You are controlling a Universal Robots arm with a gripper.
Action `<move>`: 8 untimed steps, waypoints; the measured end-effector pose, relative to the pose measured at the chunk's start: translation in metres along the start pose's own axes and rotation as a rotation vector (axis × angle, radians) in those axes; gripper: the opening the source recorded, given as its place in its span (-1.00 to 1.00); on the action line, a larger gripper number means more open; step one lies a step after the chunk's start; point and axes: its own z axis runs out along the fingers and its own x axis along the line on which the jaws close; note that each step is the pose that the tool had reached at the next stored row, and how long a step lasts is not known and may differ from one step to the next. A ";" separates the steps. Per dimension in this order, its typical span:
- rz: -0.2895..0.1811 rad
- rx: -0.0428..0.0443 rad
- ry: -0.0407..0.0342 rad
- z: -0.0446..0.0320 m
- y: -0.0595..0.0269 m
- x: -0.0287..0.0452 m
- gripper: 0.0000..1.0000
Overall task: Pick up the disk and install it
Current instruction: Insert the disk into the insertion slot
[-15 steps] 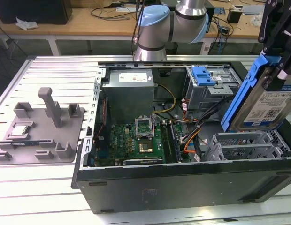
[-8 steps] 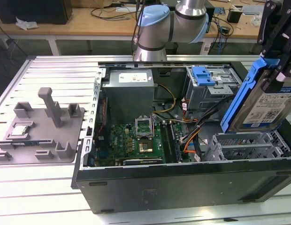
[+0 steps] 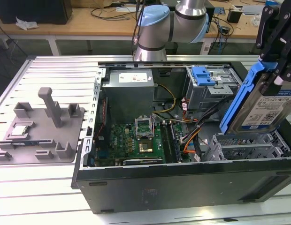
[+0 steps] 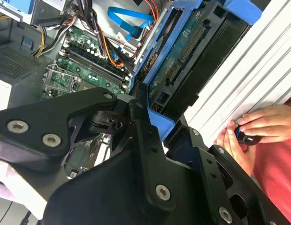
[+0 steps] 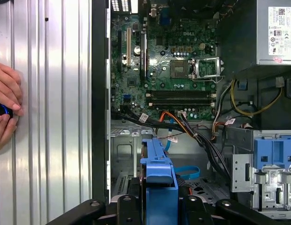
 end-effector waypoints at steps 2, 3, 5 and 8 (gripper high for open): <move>0.000 0.0000 -0.0001 0.0013 0.0000 0.0000 -0.26; 0.000 0.0001 0.0000 0.0020 -0.0001 0.0000 -0.26; 0.000 0.0001 0.0000 0.0028 -0.0001 0.0000 -0.26; 0.000 0.0000 0.0001 0.0063 -0.0002 0.0001 -0.26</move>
